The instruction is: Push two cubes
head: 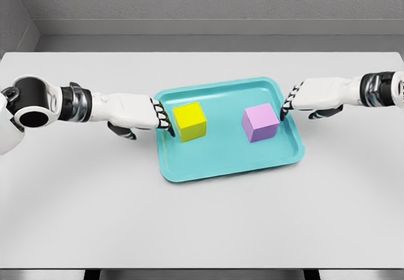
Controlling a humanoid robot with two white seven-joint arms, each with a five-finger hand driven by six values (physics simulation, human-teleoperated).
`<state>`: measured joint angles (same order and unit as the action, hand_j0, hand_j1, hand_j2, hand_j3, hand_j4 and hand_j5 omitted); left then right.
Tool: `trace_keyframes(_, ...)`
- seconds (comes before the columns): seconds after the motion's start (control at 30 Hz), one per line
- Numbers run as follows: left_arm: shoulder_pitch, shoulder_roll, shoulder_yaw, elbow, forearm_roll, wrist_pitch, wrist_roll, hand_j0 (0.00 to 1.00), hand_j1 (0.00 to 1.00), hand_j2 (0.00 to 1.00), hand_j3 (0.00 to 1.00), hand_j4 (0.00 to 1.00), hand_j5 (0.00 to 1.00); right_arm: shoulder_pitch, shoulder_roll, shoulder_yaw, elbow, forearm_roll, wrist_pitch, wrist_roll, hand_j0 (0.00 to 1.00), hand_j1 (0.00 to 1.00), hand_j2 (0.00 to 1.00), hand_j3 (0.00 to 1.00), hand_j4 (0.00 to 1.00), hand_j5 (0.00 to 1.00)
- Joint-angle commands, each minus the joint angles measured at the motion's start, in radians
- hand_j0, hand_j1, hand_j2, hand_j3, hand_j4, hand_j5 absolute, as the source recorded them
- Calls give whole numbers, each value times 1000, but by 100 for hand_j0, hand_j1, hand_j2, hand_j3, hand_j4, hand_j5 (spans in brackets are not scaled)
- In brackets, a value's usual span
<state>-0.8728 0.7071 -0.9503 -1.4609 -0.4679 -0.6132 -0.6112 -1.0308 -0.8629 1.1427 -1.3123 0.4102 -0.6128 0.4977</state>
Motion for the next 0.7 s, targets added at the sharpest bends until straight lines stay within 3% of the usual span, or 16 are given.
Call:
trace_keyframes(0.0,0,-6,1,11,-6,2,0,84,84,84,84,84,84,0,2,0,-10,-4,2,-1,70,70,70,70,70,70)
trace_keyframes(0.67,0,-51,15,67,-37,2,0,84,84,84,84,84,84,0,2,14,-41,-4,2,1,70,70,70,70,70,70)
